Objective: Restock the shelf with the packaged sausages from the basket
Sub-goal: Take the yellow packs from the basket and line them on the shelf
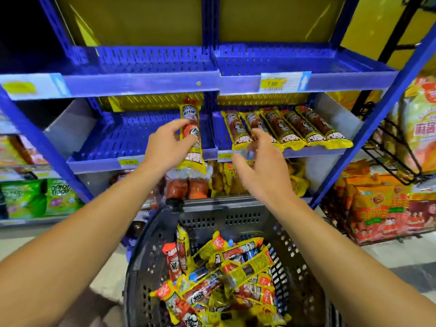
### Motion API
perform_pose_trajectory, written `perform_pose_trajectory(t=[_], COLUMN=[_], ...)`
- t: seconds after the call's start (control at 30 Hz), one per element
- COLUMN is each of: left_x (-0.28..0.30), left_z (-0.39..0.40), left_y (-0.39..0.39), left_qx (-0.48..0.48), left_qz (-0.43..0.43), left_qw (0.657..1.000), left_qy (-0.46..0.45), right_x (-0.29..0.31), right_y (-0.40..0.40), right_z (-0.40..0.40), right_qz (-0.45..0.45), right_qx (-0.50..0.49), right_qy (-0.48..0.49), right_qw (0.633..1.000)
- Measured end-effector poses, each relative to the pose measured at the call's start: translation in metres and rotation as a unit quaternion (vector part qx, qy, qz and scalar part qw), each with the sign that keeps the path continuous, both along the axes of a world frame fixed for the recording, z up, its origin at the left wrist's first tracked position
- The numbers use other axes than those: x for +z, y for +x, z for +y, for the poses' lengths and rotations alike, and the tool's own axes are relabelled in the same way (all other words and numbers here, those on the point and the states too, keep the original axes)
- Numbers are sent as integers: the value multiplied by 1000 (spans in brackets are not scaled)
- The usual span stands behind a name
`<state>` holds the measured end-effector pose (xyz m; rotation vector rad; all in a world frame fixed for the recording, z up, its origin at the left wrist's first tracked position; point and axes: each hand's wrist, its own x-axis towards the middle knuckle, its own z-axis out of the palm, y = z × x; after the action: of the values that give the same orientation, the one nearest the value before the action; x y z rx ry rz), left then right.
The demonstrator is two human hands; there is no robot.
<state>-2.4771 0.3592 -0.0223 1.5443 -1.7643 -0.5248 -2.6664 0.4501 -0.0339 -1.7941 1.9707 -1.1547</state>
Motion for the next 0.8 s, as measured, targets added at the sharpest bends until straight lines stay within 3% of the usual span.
perform_pose_trajectory(t=[0.2,0.37,0.6,0.8], left_x=[-6,-6,-8,-19], left_z=[-39,-49,-39,-44], left_y=[-10,10,36,17], left_qx=[8,-41,-151,-138], left_qz=[-57,-13,-65,-99], left_qw=[995,986,975,980], left_qy=[77,158,146,101], right_x=[1,-9,-20,-26], right_y=[-9,-11,-11,-14], right_z=[-25,-34,-40,-45], right_qz=[91,154,210,262], right_qx=[-49,-35,-8,-7], right_qy=[-25,-15,-4,57], right_qw=[994,987,978,963])
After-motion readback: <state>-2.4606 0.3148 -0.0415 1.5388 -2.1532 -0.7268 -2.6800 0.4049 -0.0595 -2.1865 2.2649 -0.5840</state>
